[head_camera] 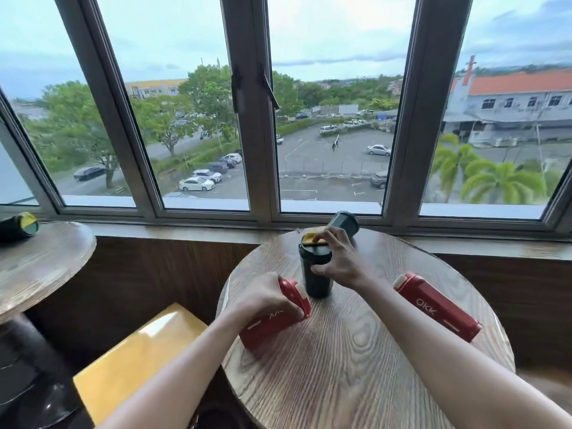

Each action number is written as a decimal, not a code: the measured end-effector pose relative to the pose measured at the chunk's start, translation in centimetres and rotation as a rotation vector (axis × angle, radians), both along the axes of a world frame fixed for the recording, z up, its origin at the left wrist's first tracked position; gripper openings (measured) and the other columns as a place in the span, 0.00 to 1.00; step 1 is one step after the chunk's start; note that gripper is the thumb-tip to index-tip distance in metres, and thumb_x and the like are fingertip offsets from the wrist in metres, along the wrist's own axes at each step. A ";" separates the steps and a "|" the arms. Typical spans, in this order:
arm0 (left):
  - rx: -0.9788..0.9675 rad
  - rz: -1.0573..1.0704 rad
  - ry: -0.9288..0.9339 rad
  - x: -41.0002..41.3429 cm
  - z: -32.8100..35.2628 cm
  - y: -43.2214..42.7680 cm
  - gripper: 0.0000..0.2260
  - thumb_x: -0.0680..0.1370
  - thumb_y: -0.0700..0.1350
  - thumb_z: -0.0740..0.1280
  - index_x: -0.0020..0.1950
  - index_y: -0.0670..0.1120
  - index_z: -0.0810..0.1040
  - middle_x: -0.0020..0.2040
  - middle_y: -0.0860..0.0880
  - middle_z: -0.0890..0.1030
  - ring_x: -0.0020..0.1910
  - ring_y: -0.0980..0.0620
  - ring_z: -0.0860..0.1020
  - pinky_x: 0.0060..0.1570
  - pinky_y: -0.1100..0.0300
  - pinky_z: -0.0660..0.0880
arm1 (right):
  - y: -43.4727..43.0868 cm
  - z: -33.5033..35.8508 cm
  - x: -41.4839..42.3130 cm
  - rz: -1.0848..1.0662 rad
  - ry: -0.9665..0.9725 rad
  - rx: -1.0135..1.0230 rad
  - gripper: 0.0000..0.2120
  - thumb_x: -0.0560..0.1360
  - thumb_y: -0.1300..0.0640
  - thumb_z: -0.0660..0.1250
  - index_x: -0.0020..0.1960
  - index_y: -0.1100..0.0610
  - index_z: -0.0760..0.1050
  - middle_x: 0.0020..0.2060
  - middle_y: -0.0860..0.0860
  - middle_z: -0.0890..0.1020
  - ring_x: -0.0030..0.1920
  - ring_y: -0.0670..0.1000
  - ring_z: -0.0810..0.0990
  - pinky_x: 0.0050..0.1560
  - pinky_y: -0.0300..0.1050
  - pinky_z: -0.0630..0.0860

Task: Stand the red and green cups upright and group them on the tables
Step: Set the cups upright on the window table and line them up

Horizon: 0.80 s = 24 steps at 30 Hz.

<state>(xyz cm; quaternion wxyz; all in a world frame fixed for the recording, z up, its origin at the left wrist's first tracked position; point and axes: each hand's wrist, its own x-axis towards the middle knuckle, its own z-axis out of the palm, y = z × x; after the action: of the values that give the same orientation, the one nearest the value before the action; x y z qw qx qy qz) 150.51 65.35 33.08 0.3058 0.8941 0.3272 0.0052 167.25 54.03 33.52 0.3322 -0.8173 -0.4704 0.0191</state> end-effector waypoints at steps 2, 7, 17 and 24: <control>0.003 0.032 -0.070 0.2 0.0 0.7 0.30 0.58 0.59 0.81 0.55 0.49 0.78 0.43 0.54 0.82 0.41 0.59 0.79 0.36 0.64 0.75 | 0.0 -0.3 0.0 0.001 0.000 0.016 0.29 0.68 0.55 0.74 0.66 0.52 0.69 0.69 0.52 0.64 0.67 0.55 0.66 0.58 0.40 0.62; -0.009 0.115 -0.310 0.1 0.4 2.0 0.35 0.51 0.66 0.76 0.51 0.53 0.72 0.49 0.51 0.82 0.48 0.51 0.82 0.52 0.49 0.81 | 0.2 -0.9 0.3 -0.006 0.010 0.064 0.28 0.67 0.55 0.75 0.65 0.51 0.71 0.69 0.51 0.64 0.67 0.54 0.67 0.58 0.42 0.64; -0.313 0.033 -0.525 0.2 -1.7 4.3 0.43 0.54 0.51 0.81 0.66 0.56 0.67 0.62 0.44 0.78 0.61 0.45 0.80 0.65 0.43 0.75 | 0.6 -2.1 1.1 0.000 0.039 0.100 0.28 0.66 0.55 0.76 0.63 0.50 0.71 0.69 0.50 0.64 0.67 0.54 0.67 0.61 0.47 0.66; -0.281 -0.051 -0.374 0.2 0.6 4.5 0.46 0.54 0.56 0.79 0.70 0.55 0.68 0.66 0.47 0.68 0.63 0.47 0.73 0.68 0.49 0.72 | 0.7 -2.6 1.2 0.009 0.069 0.163 0.27 0.65 0.56 0.76 0.61 0.49 0.72 0.68 0.49 0.66 0.67 0.52 0.67 0.66 0.52 0.69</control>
<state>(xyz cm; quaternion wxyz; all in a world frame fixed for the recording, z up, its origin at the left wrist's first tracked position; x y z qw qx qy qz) 150.73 69.89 33.66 0.4826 0.8342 0.2395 0.1174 168.41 54.73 30.88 0.4133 -0.7843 -0.4626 0.0104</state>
